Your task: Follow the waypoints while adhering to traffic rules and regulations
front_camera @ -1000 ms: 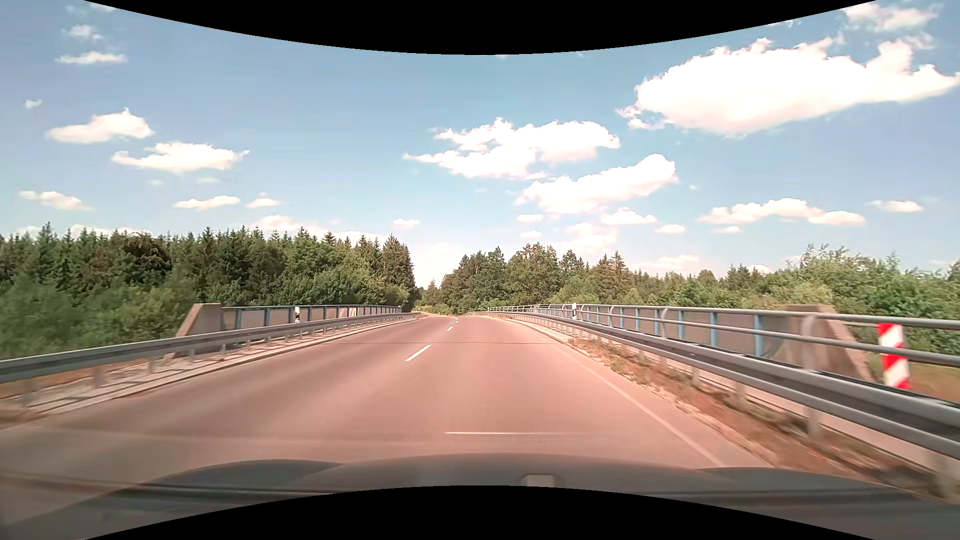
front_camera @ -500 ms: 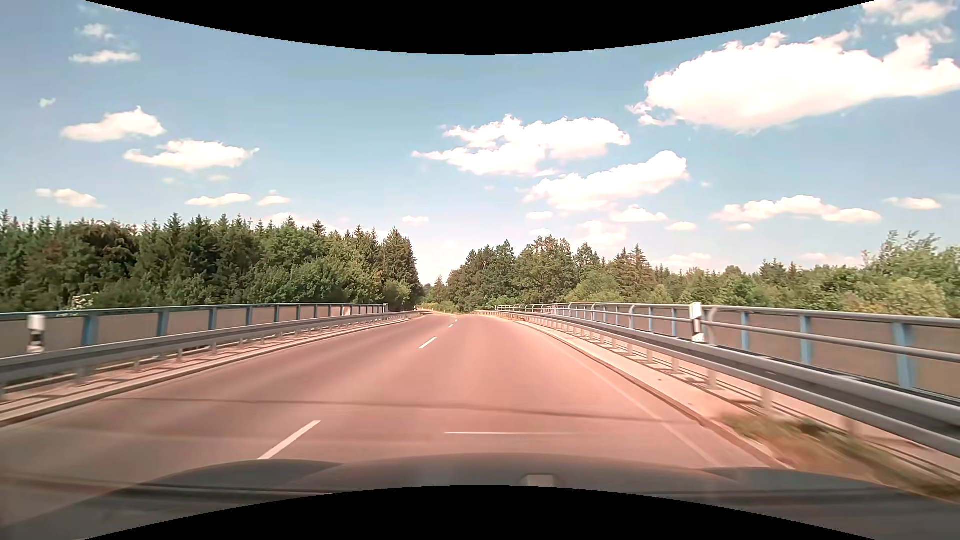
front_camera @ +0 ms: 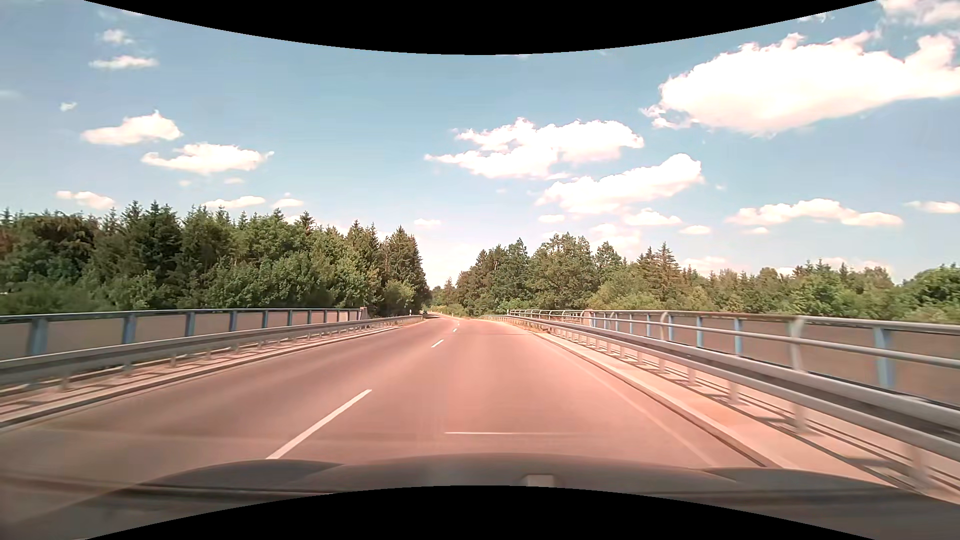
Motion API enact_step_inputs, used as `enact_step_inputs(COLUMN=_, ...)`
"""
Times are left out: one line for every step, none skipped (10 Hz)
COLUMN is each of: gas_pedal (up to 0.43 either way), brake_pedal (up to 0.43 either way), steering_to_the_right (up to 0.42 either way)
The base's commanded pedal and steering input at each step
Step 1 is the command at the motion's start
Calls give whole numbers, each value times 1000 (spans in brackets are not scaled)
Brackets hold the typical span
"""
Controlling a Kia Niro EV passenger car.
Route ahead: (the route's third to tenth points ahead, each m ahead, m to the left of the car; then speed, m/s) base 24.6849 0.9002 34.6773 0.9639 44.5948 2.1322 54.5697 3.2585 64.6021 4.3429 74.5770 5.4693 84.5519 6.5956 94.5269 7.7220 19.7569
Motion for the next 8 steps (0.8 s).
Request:
enact_step_inputs(gas_pedal=240, brake_pedal=0, steering_to_the_right=-12)
enact_step_inputs(gas_pedal=240, brake_pedal=0, steering_to_the_right=-10)
enact_step_inputs(gas_pedal=240, brake_pedal=0, steering_to_the_right=-9)
enact_step_inputs(gas_pedal=240, brake_pedal=0, steering_to_the_right=-9)
enact_step_inputs(gas_pedal=240, brake_pedal=0, steering_to_the_right=-11)
enact_step_inputs(gas_pedal=240, brake_pedal=0, steering_to_the_right=-15)
enact_step_inputs(gas_pedal=240, brake_pedal=0, steering_to_the_right=-17)
enact_step_inputs(gas_pedal=240, brake_pedal=0, steering_to_the_right=-18)
